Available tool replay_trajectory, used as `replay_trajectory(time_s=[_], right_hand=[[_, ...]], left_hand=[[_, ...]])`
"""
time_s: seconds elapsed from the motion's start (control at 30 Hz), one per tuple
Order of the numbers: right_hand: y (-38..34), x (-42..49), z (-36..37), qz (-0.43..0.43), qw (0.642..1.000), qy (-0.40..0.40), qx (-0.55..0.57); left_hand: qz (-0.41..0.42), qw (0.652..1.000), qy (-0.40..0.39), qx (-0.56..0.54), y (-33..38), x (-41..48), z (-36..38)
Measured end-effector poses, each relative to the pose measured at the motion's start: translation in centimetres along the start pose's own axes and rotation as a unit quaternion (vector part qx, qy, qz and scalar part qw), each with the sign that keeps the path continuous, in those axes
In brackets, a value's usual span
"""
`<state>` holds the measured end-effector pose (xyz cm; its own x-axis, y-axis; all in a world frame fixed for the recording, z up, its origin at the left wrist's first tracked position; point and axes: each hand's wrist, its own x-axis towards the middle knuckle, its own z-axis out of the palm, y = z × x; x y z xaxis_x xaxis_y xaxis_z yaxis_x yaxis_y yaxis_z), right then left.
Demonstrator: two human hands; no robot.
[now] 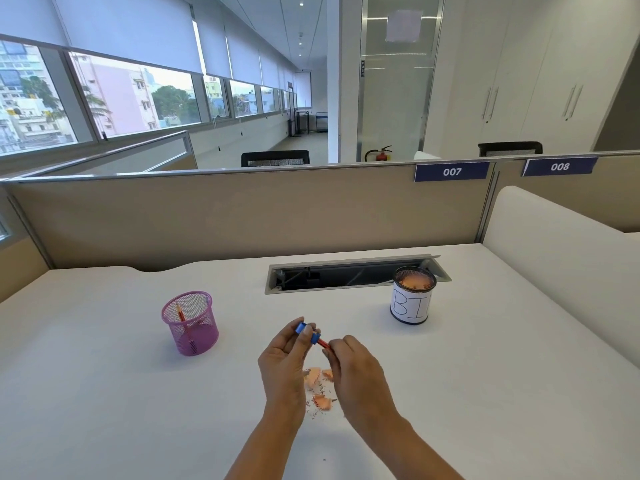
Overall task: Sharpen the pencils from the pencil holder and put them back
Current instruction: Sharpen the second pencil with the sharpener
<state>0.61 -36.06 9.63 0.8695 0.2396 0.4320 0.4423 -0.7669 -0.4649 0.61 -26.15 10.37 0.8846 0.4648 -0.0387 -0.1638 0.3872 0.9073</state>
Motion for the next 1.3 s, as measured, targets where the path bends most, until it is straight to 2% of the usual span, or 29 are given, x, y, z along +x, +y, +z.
replay_trajectory(time_s=[0.13,0.23,0.3,0.37,0.43,0.5,0.57,0.63,0.67,0.7,0.73,0.77,0.8,0.83,0.9,0.93,0.97,1.03,1.13,1.23,1.3], right_hand=[[-0.9,0.1,-0.3,-0.013,0.998,0.016,-0.058],[-1.5,0.2,-0.1,0.059,0.998,0.007,-0.032],[-1.7,0.3,-0.4,0.104,0.99,-0.043,0.081],[-2.4,0.7,-1.1,0.173,0.961,-0.065,0.206],[-3.0,1.0,-1.9,0.269,0.883,-0.095,0.373],[-3.3,1.2,-2.7,0.349,0.758,-0.137,0.533],[-3.4,1.2,-3.3,0.396,0.642,-0.174,0.634],[-3.4,1.3,-3.4,0.412,0.568,-0.189,0.687],[-3.3,1.4,-3.3,0.412,0.552,-0.194,0.698],[-3.1,1.4,-3.3,0.409,0.554,-0.199,0.697],[-3.0,1.5,-3.4,0.401,0.574,-0.205,0.684],[-2.8,1.5,-3.4,0.385,0.616,-0.208,0.655],[-2.6,1.6,-3.5,0.359,0.681,-0.207,0.604],[-2.3,1.6,-3.4,0.319,0.759,-0.198,0.532],[-1.5,1.4,-2.6,0.21,0.904,-0.141,0.346],[-1.2,1.3,-2.0,0.147,0.951,-0.103,0.252],[-1.1,1.0,-1.5,0.089,0.98,-0.065,0.165],[-0.8,0.6,-0.5,0.008,1.0,-0.009,0.009],[-1.1,0.3,0.0,-0.018,0.995,0.017,-0.092],[-1.6,0.4,0.1,-0.029,0.997,0.019,-0.075],[-2.1,0.4,0.0,0.004,0.999,0.039,-0.029]], left_hand=[[0.007,1.0,-0.002,0.004,-0.2,-0.4,0.5],[-0.007,0.999,-0.028,-0.017,0.1,-0.3,0.4],[-0.024,0.998,-0.048,-0.043,0.4,-0.1,0.4],[-0.044,0.993,-0.072,-0.084,0.7,0.0,0.5],[-0.063,0.988,-0.084,-0.11,1.0,0.1,0.5],[-0.079,0.983,-0.098,-0.13,1.3,0.2,0.4],[-0.093,0.977,-0.115,-0.152,1.5,0.2,0.3],[-0.101,0.974,-0.121,-0.161,1.6,0.2,0.2],[-0.101,0.975,-0.12,-0.157,1.6,0.3,0.2],[-0.097,0.977,-0.118,-0.151,1.6,0.4,0.1],[-0.09,0.979,-0.112,-0.143,1.5,0.5,0.1],[-0.081,0.983,-0.102,-0.13,1.5,0.6,0.1],[-0.069,0.987,-0.088,-0.113,1.4,0.7,0.0],[-0.056,0.992,-0.07,-0.091,1.2,0.8,0.0],[-0.029,0.998,-0.034,-0.046,0.8,0.8,-0.2],[-0.018,0.999,-0.019,-0.027,0.6,0.8,-0.1],[-0.008,1.0,-0.005,-0.01,0.5,0.6,0.0],[0.011,1.0,0.021,0.018,0.2,0.1,0.5],[0.025,0.998,0.051,0.033,-0.1,-0.6,1.3],[0.025,0.998,0.05,0.04,0.0,-0.8,1.5],[0.019,0.999,0.033,0.029,0.2,-0.7,1.3]])
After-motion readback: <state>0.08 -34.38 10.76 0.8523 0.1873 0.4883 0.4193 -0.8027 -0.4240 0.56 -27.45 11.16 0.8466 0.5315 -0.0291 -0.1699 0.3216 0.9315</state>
